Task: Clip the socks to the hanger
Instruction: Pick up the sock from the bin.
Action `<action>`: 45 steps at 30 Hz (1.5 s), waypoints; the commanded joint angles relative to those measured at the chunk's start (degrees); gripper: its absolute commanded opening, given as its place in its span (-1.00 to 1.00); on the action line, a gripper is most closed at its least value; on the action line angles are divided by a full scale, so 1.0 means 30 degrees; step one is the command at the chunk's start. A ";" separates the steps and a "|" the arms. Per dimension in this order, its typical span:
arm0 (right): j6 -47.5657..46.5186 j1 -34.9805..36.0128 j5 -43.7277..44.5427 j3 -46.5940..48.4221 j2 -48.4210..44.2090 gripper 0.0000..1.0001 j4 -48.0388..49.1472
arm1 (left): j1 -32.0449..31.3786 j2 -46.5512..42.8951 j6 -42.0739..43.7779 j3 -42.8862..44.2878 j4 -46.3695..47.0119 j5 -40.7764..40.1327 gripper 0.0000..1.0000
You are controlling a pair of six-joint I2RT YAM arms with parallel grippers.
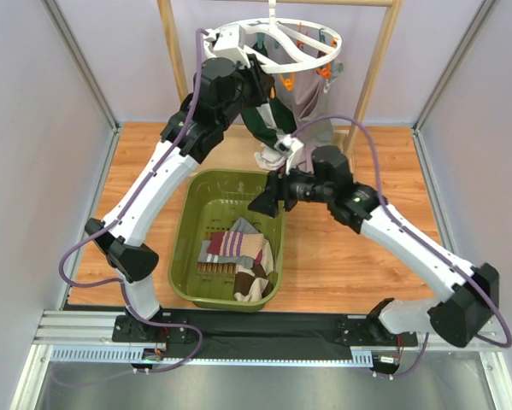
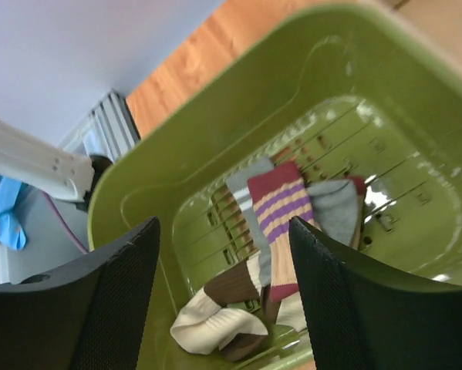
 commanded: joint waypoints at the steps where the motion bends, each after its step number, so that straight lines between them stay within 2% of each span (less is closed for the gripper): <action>1: -0.0417 0.0690 -0.0618 -0.0797 0.1659 0.39 0.1134 | 0.0302 -0.1232 0.0206 -0.0240 -0.0245 0.0749 -1.00; 6: -0.1969 0.1921 0.0257 0.1133 0.6249 0.54 0.0318 | 0.0741 -0.1849 -0.0203 -0.1149 0.0195 0.1216 -1.00; 10: -0.2614 0.2420 0.0463 0.3300 0.9977 0.48 -0.1232 | 0.0858 -0.1849 -0.0292 -0.1149 0.0195 0.1511 -1.00; 15: -0.4576 0.3912 0.2948 0.6436 1.2879 0.34 -0.4042 | 0.1034 -0.1878 -0.0292 -0.1150 0.0194 0.1803 -1.00; 17: -0.4785 0.4149 0.3072 0.6615 1.3235 0.21 -0.4312 | 0.1151 -0.1733 -0.0292 -0.1033 0.0107 0.1950 -1.00; 19: -0.4755 0.4207 0.2955 0.6557 1.3470 0.00 -0.4283 | 0.1268 -0.1703 -0.0321 -0.1091 0.0077 0.2097 -1.00; 20: -0.4755 0.4265 0.3157 0.6528 1.3499 -0.02 -0.4341 | 0.1240 -0.1674 -0.0321 -0.1091 0.0106 0.2126 -1.00; 24: -0.5106 0.4470 0.3599 0.6352 1.3470 -0.03 -0.4663 | 0.1298 -0.1585 -0.0380 -0.1178 0.0106 0.2243 -1.00; 32: -0.5633 0.5026 0.5292 0.6966 1.4376 0.08 -0.5132 | 0.1327 -0.1527 -0.0468 -0.1149 0.0165 0.2302 -1.00; 35: -0.5780 0.5232 0.5766 0.7580 1.4991 0.03 -0.5512 | 0.1327 -0.1556 -0.0526 -0.1179 0.0194 0.2390 -1.00; 39: -0.5839 0.5292 0.5942 0.7932 1.5344 -0.29 -0.5571 | 0.1357 -0.1585 -0.0497 -0.1208 0.0136 0.2449 -1.00; 40: -0.5810 0.5291 0.6088 0.8021 1.5403 -0.55 -0.5717 | 0.1415 -0.1585 -0.0497 -0.1208 0.0107 0.2449 -1.00; 42: -0.5693 0.5291 0.6615 0.7818 1.4938 -0.78 -0.5778 | 0.1415 -0.1644 -0.0497 -0.1267 0.0106 0.2478 -1.00; 45: -0.5634 0.5292 0.7114 0.6447 1.3212 -0.98 -0.5017 | 0.1474 -0.1761 -0.0410 -0.1266 0.0048 0.2420 -1.00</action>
